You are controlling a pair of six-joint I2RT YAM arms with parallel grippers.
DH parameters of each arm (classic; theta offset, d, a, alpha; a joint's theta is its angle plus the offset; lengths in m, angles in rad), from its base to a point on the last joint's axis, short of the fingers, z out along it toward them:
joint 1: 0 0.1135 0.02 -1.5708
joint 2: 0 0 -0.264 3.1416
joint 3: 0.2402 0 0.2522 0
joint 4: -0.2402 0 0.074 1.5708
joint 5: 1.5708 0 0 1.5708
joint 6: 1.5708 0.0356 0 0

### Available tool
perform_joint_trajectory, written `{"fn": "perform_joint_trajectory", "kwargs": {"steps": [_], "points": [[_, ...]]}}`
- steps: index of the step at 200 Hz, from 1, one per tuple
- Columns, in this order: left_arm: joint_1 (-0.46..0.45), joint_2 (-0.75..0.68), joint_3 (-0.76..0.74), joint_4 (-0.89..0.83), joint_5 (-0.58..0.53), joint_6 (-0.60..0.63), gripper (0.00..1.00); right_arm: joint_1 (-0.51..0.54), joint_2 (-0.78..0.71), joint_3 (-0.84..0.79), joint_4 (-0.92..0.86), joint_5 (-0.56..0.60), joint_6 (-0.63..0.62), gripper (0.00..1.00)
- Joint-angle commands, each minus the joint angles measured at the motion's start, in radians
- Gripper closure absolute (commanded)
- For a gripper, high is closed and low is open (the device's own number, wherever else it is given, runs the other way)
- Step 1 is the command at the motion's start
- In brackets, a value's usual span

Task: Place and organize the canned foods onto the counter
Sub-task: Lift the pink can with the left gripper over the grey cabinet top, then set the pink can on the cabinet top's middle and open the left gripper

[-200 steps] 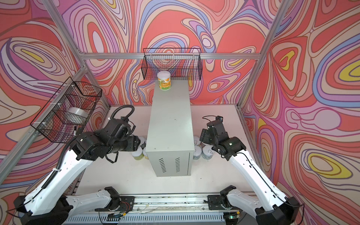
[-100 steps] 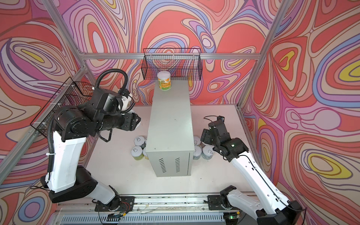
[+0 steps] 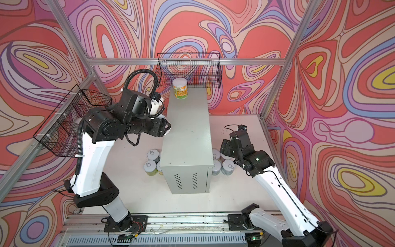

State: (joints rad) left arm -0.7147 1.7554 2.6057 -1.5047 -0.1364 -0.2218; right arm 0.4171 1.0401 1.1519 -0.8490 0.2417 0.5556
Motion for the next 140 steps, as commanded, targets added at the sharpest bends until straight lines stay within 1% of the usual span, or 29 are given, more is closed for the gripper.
{"fn": "perform_joint_trajectory", "kwargs": {"steps": [1,24,45,87,129,130,136,140], "points": [[-0.018,0.005,0.040,0.077,0.018,0.024,1.00,-0.006,-0.005,0.023,-0.001,-0.008,0.008,0.11],[-0.034,0.039,0.052,0.090,0.058,0.017,1.00,-0.006,-0.009,0.017,0.006,-0.015,0.018,0.12],[-0.058,0.081,0.091,0.087,0.077,0.012,1.00,-0.006,-0.012,0.014,0.013,-0.020,0.021,0.12],[-0.084,0.119,0.103,0.098,0.091,-0.002,1.00,-0.006,-0.009,0.023,0.004,-0.016,0.008,0.12],[-0.086,0.126,0.102,0.118,0.097,-0.010,1.00,-0.006,-0.008,0.024,0.016,-0.022,0.007,0.11],[-0.086,0.126,0.102,0.119,0.097,-0.010,1.00,-0.006,-0.008,0.025,0.016,-0.023,0.006,0.11],[-0.085,0.127,0.101,0.120,0.098,-0.009,0.91,-0.006,-0.006,0.028,0.013,-0.021,0.001,0.11],[-0.086,0.130,0.100,0.118,0.099,-0.009,0.84,-0.006,-0.006,0.033,0.011,-0.019,-0.002,0.11]]}}
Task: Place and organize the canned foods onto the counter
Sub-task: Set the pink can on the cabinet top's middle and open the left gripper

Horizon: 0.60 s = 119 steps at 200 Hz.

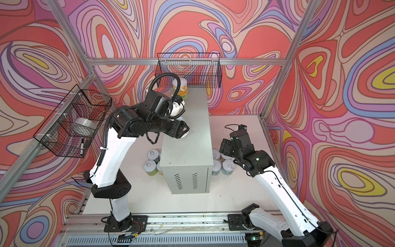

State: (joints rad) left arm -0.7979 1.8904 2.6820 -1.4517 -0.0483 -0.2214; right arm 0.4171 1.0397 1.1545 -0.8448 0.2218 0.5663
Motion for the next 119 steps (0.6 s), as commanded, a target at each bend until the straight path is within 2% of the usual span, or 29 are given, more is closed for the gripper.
{"fn": "perform_joint_trajectory", "kwargs": {"steps": [1,10,24,78,97,108,119], "points": [[-0.003,-0.004,0.024,0.065,0.011,-0.009,0.82,-0.006,-0.006,0.031,0.006,0.001,-0.013,0.11],[-0.003,0.002,0.024,0.060,0.015,-0.009,0.71,-0.005,-0.005,0.039,0.000,0.008,-0.019,0.11],[-0.003,0.013,0.024,0.052,0.022,-0.009,0.61,-0.006,-0.011,0.050,-0.001,0.013,-0.027,0.11],[-0.003,0.034,0.024,0.051,0.011,-0.007,0.42,-0.005,-0.009,0.068,0.014,-0.002,-0.031,0.11],[-0.003,0.038,0.023,0.056,0.010,-0.006,0.23,-0.005,-0.012,0.083,0.014,-0.009,-0.039,0.11],[-0.003,0.039,0.024,0.062,0.005,-0.004,0.02,-0.006,-0.014,0.094,0.015,-0.012,-0.046,0.11],[-0.003,0.042,0.024,0.074,-0.004,0.005,0.00,-0.006,-0.014,0.110,0.009,-0.011,-0.053,0.09]]}}
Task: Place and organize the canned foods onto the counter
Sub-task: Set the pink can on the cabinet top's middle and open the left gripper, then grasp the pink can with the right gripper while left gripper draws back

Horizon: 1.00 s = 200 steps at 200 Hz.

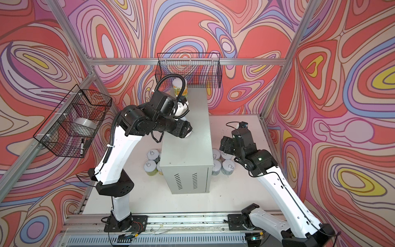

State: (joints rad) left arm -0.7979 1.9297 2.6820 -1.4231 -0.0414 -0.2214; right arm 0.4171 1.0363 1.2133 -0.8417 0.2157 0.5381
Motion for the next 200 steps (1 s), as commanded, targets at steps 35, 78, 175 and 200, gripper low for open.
{"fn": "perform_joint_trajectory", "kwargs": {"steps": [35,78,175,200], "points": [[0.023,0.012,0.031,0.105,-0.001,0.025,0.00,-0.006,0.013,0.153,-0.010,-0.045,-0.064,0.08],[0.065,-0.057,0.019,0.237,-0.027,0.078,0.00,-0.005,-0.007,0.210,0.149,-0.254,-0.181,0.09],[0.298,-0.531,-0.611,0.458,0.013,-0.019,0.03,0.199,0.124,0.336,0.245,-0.434,-0.355,0.10],[0.389,-0.619,-0.822,0.557,0.134,-0.098,0.05,0.266,0.186,0.392,0.210,-0.376,-0.389,0.10]]}}
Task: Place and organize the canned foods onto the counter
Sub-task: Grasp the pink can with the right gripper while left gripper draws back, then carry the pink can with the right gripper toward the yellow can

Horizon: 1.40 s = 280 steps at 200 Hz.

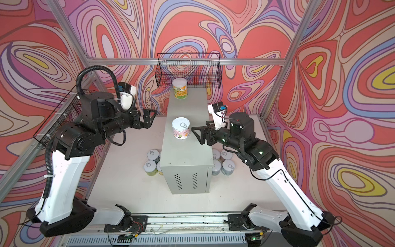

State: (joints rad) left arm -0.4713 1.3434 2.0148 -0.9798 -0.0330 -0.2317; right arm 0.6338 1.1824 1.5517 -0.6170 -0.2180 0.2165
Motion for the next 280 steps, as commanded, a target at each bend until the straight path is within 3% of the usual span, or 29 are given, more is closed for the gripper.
{"fn": "perform_joint_trajectory", "kwargs": {"steps": [1,24,72,165,203,280], "points": [[0.064,-0.036,-0.163,0.119,0.129,-0.090,0.05,0.051,0.043,0.055,-0.014,0.057,-0.069,0.10],[0.100,-0.093,-0.300,0.194,0.167,-0.125,0.06,0.082,0.091,0.080,-0.022,0.057,-0.074,0.10],[0.140,-0.108,-0.438,0.264,0.229,-0.157,0.07,0.127,0.170,0.126,-0.054,0.097,-0.091,0.12],[0.144,-0.053,-0.502,0.344,0.337,-0.185,0.11,0.134,0.250,0.118,0.029,0.145,-0.087,0.16],[0.144,-0.050,-0.508,0.343,0.338,-0.184,0.13,0.134,0.263,0.124,0.043,0.256,-0.083,0.26],[0.143,-0.038,-0.512,0.331,0.320,-0.169,0.14,0.104,0.331,0.162,0.079,0.477,-0.109,0.25]]}}
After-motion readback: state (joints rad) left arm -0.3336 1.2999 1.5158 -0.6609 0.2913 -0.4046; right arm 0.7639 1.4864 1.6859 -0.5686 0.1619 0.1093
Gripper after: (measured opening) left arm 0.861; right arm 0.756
